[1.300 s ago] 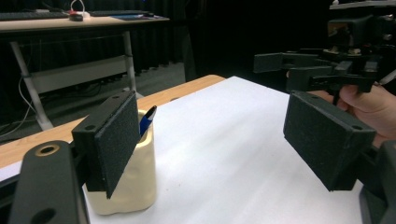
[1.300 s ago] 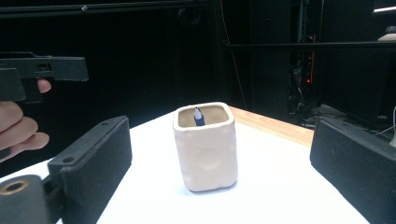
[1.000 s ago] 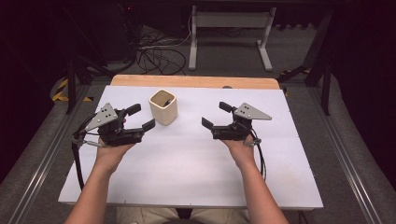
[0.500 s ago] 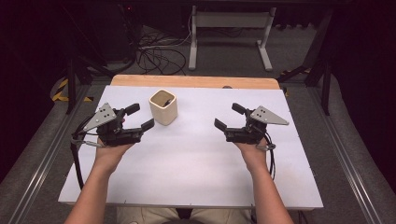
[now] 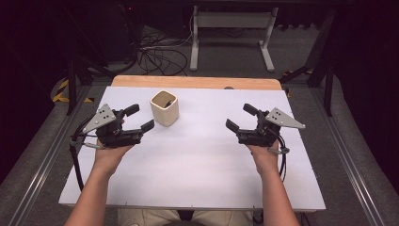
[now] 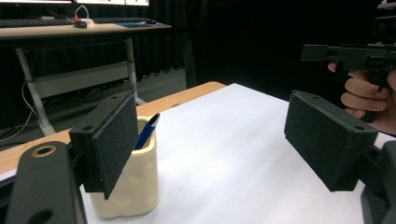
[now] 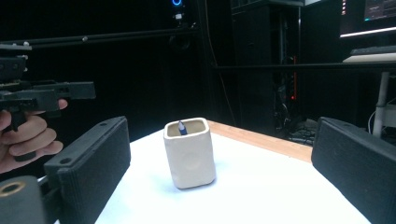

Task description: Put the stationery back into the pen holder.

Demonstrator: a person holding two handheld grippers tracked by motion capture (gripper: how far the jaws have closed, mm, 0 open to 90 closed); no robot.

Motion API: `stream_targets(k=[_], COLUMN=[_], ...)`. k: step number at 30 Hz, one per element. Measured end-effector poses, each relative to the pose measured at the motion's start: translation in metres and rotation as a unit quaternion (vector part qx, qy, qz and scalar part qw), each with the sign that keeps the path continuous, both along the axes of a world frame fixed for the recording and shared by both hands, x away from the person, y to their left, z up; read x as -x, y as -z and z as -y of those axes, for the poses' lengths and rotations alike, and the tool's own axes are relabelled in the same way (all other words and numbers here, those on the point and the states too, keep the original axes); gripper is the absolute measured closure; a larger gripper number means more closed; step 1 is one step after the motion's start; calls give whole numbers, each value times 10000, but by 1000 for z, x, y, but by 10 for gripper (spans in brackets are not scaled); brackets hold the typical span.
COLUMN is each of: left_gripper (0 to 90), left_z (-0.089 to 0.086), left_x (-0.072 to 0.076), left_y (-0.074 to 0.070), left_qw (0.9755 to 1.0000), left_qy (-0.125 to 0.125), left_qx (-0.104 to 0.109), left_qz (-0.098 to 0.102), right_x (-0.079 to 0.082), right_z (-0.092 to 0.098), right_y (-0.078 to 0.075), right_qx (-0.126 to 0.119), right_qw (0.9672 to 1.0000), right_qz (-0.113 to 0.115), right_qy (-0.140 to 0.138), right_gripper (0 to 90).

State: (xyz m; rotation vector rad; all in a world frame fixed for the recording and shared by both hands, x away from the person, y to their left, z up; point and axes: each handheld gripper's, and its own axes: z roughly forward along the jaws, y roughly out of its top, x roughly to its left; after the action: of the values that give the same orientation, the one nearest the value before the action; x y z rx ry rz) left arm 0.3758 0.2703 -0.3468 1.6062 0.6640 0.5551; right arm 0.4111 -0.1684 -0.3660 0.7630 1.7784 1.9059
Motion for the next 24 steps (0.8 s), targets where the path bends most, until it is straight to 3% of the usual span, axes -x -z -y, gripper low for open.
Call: stream_targets(k=[24], left_gripper=[189], left_z=[-8], left_x=[4], left_y=[-5], left_qw=[9998], left_qy=[-137], left_qx=[52], left_qz=[100], right_x=[8], right_z=[37], right_y=[-7], right_qx=[-12], right_qw=[9995], right_qz=[51], right_qy=[321], right_gripper=[60])
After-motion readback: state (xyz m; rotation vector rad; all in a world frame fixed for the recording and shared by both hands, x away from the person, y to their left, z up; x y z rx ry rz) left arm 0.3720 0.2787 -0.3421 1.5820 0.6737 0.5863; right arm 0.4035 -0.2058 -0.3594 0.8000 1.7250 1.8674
